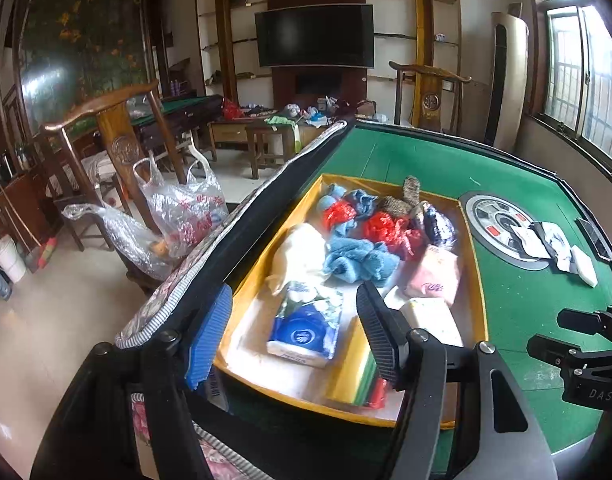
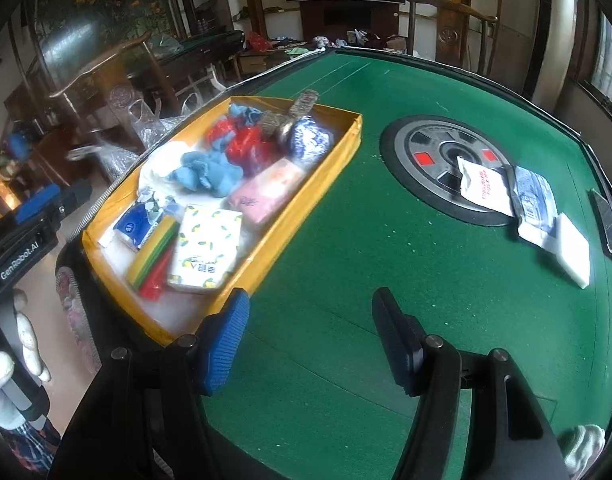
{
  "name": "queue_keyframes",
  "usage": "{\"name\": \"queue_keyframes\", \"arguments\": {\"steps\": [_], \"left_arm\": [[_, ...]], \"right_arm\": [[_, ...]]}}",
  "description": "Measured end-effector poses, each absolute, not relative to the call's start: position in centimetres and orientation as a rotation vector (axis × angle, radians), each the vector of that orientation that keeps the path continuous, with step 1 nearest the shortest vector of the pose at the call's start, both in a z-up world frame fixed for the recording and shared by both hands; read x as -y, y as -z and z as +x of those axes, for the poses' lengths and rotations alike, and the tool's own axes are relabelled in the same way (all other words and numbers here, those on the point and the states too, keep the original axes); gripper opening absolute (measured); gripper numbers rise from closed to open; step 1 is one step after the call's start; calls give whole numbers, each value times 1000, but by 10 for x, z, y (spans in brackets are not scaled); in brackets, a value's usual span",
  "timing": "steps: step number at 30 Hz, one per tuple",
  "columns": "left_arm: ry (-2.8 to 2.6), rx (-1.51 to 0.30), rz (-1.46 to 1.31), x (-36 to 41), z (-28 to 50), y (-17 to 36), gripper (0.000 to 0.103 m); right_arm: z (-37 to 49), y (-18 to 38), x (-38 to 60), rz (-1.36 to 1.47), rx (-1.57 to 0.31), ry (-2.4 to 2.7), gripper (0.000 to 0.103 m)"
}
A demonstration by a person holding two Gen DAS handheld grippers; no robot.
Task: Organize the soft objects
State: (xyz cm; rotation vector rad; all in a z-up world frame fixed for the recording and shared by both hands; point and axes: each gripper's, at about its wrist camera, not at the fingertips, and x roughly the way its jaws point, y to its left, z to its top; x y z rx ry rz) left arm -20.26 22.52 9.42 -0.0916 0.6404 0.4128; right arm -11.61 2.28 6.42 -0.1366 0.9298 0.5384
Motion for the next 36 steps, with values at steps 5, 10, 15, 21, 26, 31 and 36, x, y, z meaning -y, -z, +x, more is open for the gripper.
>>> {"name": "queue_keyframes", "arguments": {"steps": [5, 10, 15, 21, 26, 31, 36], "left_arm": [[-422, -554, -43, -197, -204, -109, 77], [-348, -487, -23, -167, -203, -125, 82], [-232, -513, 14, -130, -189, -124, 82], [-242, -410, 43, -101, -190, -129, 83], [-328, -170, -7, -113, -225, -155, 103], [-428, -190, 13, -144, -230, -162, 103], [-603, -341, -96, -216, -231, -152, 103]], "right_arm": [[-111, -59, 15, -108, -909, -483, 59], [-87, -61, 87, 6, -907, -347, 59], [-57, -64, 186, 141, -924, -138, 60], [-64, -62, 235, 209, -898, -68, 66], [-76, -53, 173, 33, -896, -190, 69], [-69, -52, 94, -22, -923, -391, 69], [-46, -69, 19, -80, -901, -491, 69]]}}
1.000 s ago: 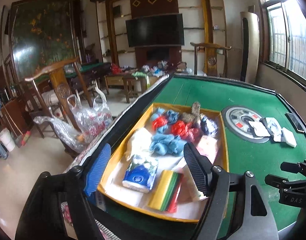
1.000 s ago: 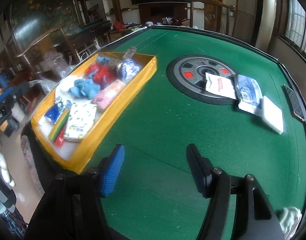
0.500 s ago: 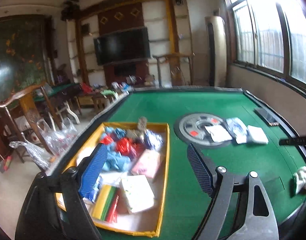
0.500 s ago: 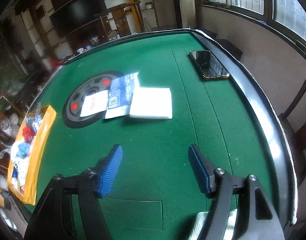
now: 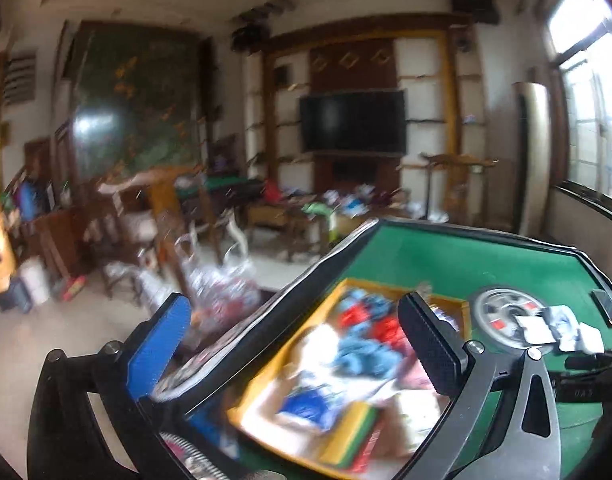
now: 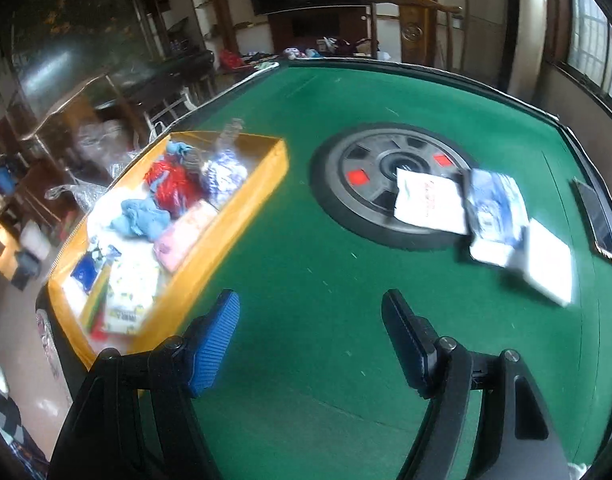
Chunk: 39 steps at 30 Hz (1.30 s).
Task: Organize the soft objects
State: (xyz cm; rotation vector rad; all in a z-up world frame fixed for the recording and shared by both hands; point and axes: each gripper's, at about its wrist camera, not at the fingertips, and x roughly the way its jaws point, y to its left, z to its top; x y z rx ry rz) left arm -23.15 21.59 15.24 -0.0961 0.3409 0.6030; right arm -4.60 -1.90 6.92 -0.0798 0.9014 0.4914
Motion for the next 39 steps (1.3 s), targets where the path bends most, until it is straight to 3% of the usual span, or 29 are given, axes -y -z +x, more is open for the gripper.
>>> {"name": "queue_keyframes", "arguments": {"steps": [6, 14, 18, 22, 26, 32, 39], "left_arm": [[-680, -396, -151, -271, -250, -128, 103], [-657, -384, -254, -316, -265, -105, 103], [-642, -395, -292, -328, -265, -99, 103], [-641, -393, -296, -334, -264, -94, 103], [-631, -390, -297, -333, -260, -94, 103], [-592, -239, -247, -301, -262, -111, 103], [-450, -387, -291, -266, -217, -103, 103]], "right_arm": [[-9, -73, -80, -168, -913, -564, 69], [74, -77, -143, 201, -1041, -819, 70], [108, -41, -177, 166, -1164, -707, 70], [115, -35, -187, 75, -1129, -622, 70], [93, -55, -179, 62, -1063, -654, 70], [-13, -81, -122, -63, -861, -658, 71], [-101, -58, -74, -257, -789, -486, 75]]}}
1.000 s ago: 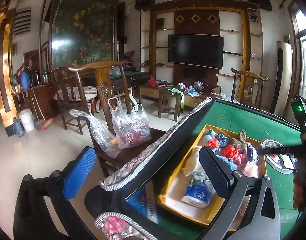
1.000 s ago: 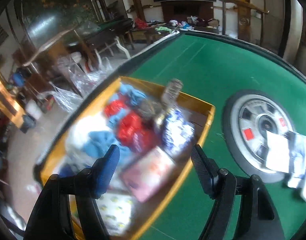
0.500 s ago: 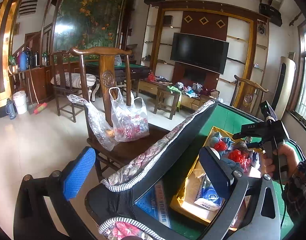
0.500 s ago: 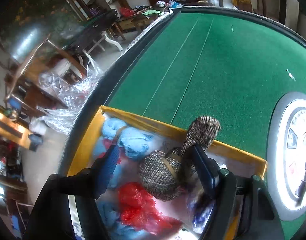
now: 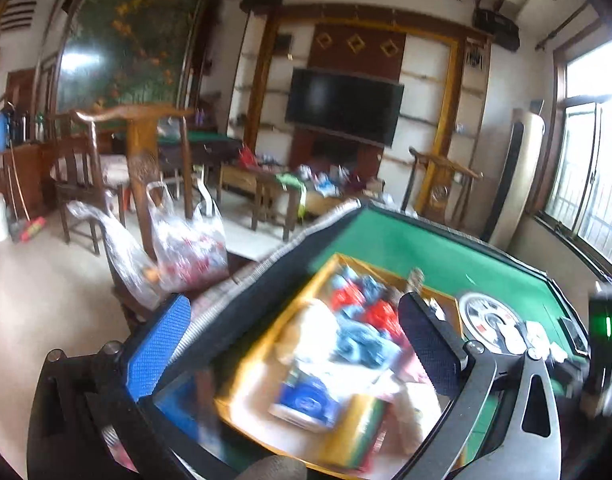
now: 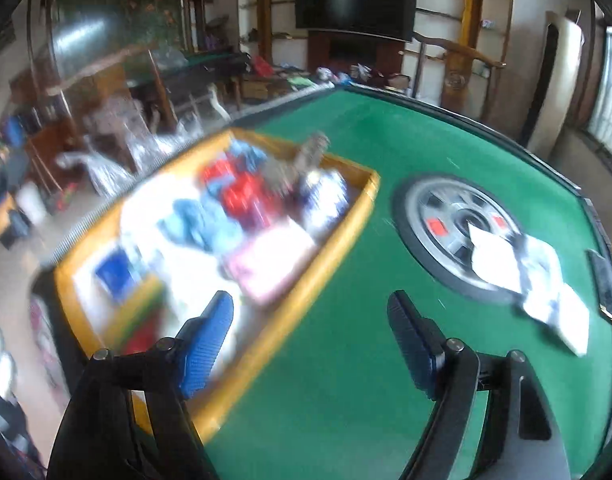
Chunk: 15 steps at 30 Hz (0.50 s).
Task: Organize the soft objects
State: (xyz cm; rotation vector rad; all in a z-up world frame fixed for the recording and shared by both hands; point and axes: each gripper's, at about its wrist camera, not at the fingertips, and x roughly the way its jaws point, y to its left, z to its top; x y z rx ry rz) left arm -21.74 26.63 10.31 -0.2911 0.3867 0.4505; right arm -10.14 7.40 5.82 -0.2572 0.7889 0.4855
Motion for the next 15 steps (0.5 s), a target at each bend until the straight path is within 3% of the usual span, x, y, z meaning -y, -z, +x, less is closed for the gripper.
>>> {"name": "queue_keyframes", "arguments": {"steps": [8, 15], "left_arm": [[-593, -553, -190, -220, -190, -94, 103], [-620, -566, -167, -209, -194, -95, 103]], "right_arm": [[-128, -39, -44, -313, -831, -439, 75], [-146, -38, -50, -386, -778, -472, 75]]}}
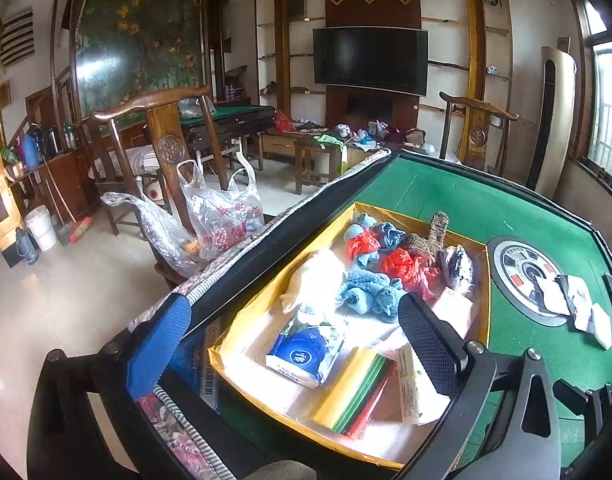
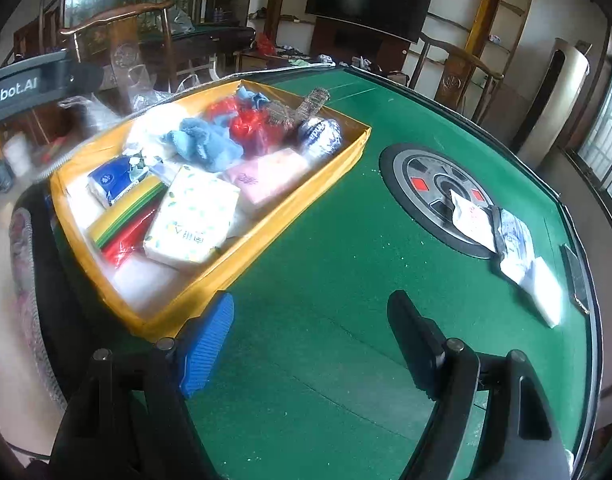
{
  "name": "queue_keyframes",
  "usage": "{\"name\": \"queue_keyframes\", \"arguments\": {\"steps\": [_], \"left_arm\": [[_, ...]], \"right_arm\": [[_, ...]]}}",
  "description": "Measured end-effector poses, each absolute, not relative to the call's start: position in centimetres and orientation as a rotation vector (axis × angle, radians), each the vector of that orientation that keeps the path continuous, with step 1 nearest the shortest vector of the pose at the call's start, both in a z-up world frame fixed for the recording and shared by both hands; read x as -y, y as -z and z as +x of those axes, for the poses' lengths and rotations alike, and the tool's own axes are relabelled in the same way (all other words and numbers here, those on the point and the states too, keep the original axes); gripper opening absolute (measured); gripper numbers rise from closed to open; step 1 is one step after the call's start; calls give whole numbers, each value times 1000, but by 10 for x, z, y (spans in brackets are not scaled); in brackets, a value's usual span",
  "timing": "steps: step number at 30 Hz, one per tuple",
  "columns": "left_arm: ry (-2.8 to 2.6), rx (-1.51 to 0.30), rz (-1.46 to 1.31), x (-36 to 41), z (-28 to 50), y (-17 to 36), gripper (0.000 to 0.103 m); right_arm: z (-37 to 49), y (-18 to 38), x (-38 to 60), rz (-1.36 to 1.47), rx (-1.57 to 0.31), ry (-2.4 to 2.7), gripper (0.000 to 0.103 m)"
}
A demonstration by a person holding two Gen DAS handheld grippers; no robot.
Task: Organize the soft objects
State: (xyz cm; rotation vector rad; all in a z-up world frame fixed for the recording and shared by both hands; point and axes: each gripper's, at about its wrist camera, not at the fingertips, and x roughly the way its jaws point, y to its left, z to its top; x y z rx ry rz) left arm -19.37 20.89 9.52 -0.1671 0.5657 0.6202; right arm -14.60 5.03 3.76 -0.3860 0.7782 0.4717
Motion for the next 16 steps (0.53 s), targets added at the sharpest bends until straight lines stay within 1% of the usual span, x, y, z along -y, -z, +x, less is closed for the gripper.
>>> {"name": "queue_keyframes", "arguments": {"steps": [16], "left_arm": [[-626, -626, -267, -238, -192, -82, 103]], "right_arm": [[-141, -37, -66, -390, -824, -476, 75]]}}
